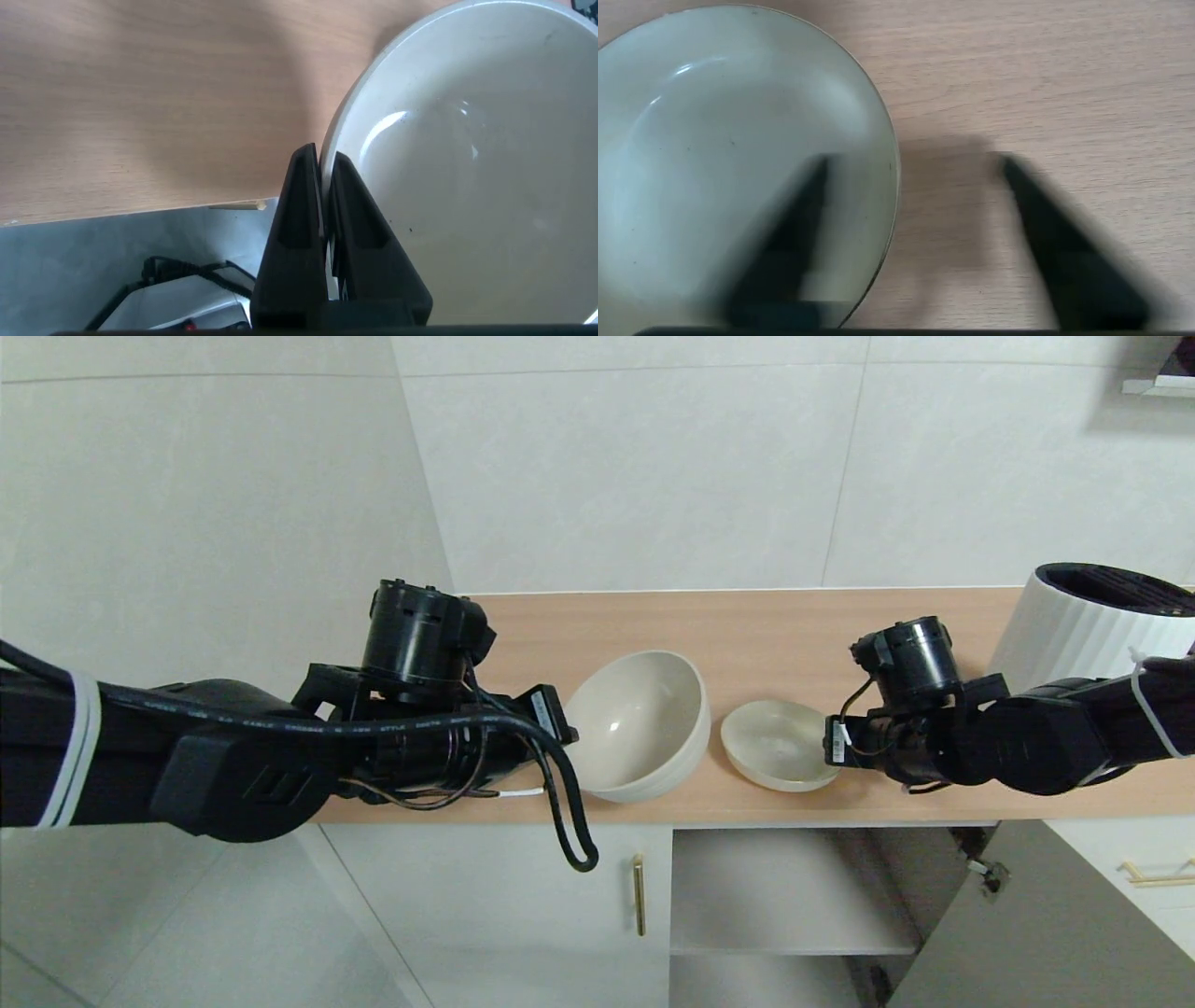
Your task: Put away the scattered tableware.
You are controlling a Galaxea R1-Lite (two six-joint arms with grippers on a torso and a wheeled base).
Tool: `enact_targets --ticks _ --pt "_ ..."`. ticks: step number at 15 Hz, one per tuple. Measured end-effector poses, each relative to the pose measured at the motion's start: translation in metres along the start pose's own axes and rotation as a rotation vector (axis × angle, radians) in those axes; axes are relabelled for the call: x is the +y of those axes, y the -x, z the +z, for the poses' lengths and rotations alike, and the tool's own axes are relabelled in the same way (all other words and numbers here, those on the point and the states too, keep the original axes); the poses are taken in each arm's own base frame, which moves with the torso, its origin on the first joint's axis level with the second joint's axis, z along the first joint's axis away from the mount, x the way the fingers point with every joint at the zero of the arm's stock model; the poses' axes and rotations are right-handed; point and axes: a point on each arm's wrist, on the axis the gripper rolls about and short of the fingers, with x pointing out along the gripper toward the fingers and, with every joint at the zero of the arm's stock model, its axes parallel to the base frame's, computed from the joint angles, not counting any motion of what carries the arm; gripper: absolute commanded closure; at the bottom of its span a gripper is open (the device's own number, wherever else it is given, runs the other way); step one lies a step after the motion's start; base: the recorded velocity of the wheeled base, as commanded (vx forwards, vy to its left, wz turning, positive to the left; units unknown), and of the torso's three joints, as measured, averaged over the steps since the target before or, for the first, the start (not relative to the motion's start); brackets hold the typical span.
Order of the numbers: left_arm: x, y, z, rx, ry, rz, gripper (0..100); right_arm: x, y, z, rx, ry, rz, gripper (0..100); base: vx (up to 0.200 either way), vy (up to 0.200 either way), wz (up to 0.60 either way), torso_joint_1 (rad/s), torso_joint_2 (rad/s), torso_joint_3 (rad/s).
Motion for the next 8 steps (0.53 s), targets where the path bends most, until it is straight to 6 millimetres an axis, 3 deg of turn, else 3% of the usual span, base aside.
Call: enact_targets --ticks 5,8 --pt "0.002 0.002 -0.002 0.005 -0.005 0.007 100 -0.001 0.003 0.002 -0.004 -0.007 0.005 100 0.000 0.000 0.00 0.000 0.00 0.000" --pt "0.009 0.010 -0.010 0.024 -0.110 0.024 100 -0.003 0.012 0.004 -0.007 -0.008 0.019 100 0.000 0.000 0.00 0.000 0.00 0.000"
